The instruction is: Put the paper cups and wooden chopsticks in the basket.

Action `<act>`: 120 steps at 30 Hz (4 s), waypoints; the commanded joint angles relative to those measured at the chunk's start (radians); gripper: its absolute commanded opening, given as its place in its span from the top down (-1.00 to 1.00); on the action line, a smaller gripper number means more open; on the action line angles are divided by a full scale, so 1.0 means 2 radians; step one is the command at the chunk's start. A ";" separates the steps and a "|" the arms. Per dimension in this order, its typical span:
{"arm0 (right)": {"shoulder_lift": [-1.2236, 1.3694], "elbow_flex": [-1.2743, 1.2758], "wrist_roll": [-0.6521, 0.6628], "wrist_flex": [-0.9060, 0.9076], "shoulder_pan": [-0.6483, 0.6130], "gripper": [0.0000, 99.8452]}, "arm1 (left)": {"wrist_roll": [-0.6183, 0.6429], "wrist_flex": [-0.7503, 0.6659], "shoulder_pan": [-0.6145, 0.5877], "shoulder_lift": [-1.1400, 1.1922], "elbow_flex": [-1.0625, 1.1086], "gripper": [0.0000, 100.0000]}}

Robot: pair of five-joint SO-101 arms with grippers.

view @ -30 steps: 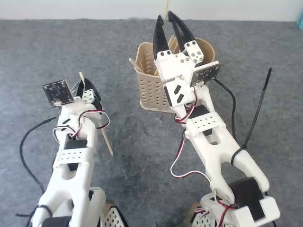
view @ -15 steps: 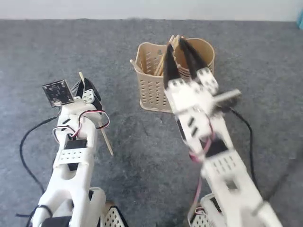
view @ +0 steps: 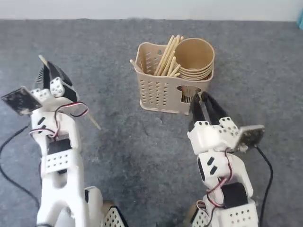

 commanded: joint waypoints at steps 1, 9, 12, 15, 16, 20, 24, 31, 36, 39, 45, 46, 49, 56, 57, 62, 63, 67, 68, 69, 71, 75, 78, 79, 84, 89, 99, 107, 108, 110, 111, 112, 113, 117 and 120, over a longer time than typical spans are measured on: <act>-0.011 0.009 -0.027 0.032 0.018 0.96 | 0.002 0.040 0.031 -0.107 -0.049 0.98; -0.024 0.071 0.002 0.003 0.014 0.98 | -0.028 0.071 0.197 -0.177 -0.181 0.98; -0.025 0.071 0.002 0.010 0.014 0.98 | -0.063 0.071 0.245 -0.129 -0.255 0.98; -0.022 0.071 0.002 0.011 0.015 0.98 | -0.074 0.072 0.264 -0.048 -0.344 0.98; -0.021 0.071 0.002 0.011 0.016 0.98 | -0.074 0.072 0.265 -0.018 -0.372 0.98; -0.021 0.071 0.002 0.011 0.016 0.98 | -0.077 0.072 0.267 0.114 -0.481 0.98; -0.020 0.071 0.002 0.012 0.014 0.98 | -0.121 0.072 0.275 0.232 -0.574 0.98; -0.020 0.071 0.002 0.012 0.018 0.98 | -0.143 0.068 0.298 0.347 -0.619 0.98; -0.020 0.071 0.002 0.012 0.018 0.98 | -0.143 0.068 0.298 0.387 -0.618 0.98; -0.020 0.071 0.003 0.012 0.018 0.98 | -0.143 0.070 0.298 0.394 -0.618 0.97; -0.020 0.071 0.027 0.021 0.016 0.98 | -0.114 0.130 0.295 0.386 -0.626 0.55; -0.020 0.071 0.027 0.021 0.016 0.98 | -0.102 0.159 0.288 0.377 -0.629 0.47; -0.020 0.071 0.027 0.022 0.018 0.98 | -0.085 0.215 0.281 0.346 -0.630 0.35; -0.020 0.071 0.027 0.028 0.018 0.98 | -0.084 0.286 0.257 0.232 -0.572 0.35; -0.020 0.071 0.027 0.032 0.018 0.98 | -0.084 0.301 0.257 0.208 -0.558 0.35; -0.020 0.071 0.028 0.033 0.018 0.98 | -0.084 0.404 0.257 0.050 -0.473 0.39; -0.020 0.071 0.028 0.033 0.019 0.98 | -0.084 0.427 0.257 0.014 -0.453 0.44; -0.026 0.070 0.028 0.082 0.029 0.98 | -0.086 0.484 0.229 -0.133 -0.366 0.80; -0.026 0.069 0.028 0.093 0.037 0.98 | -0.086 0.485 0.214 -0.167 -0.341 0.91; -0.026 0.069 0.028 0.101 0.047 0.98 | -0.086 0.484 0.200 -0.201 -0.316 0.99; -0.026 0.069 0.028 0.112 0.063 0.98 | -0.086 0.486 0.168 -0.259 -0.264 0.96; -0.026 0.060 0.028 0.144 0.070 0.98 | -0.085 0.486 0.114 -0.351 -0.144 0.98; -0.026 0.041 0.028 0.202 0.070 0.98 | -0.085 0.487 0.097 -0.405 -0.052 0.98; -0.026 0.035 0.028 0.225 0.070 0.98 | -0.085 0.487 0.094 -0.423 -0.023 0.98; -0.026 0.025 0.076 0.326 0.082 0.98 | -0.085 0.487 0.094 -0.511 0.117 0.98; -0.026 0.058 0.144 0.332 0.123 0.98 | -0.085 0.484 0.097 -0.503 0.201 0.98; -0.026 0.071 0.180 0.377 0.123 0.98 | -0.085 0.584 0.099 -0.504 0.231 0.98; -0.026 0.071 0.101 0.376 0.111 0.98 | -0.087 0.726 0.098 -0.504 0.231 0.98; -0.024 0.071 0.087 0.376 0.110 0.98 | -0.087 0.730 0.098 -0.504 0.231 0.98; -0.023 0.071 0.070 0.387 0.107 0.98 | -0.088 0.756 0.096 -0.504 0.231 0.98; -0.025 0.071 0.069 0.391 0.112 0.98 | -0.086 0.753 0.094 -0.504 0.231 0.98; -0.025 0.071 0.070 0.392 0.115 0.98 | -0.086 0.752 0.094 -0.504 0.231 0.98; -0.025 0.071 0.069 0.398 0.120 0.98 | -0.086 0.753 0.094 -0.504 0.231 0.98; -0.026 0.071 0.068 0.410 0.132 0.98 | -0.086 0.753 0.095 -0.504 0.231 0.98; -0.026 0.071 0.068 0.410 0.137 0.98 | -0.087 0.753 0.095 -0.504 0.231 0.98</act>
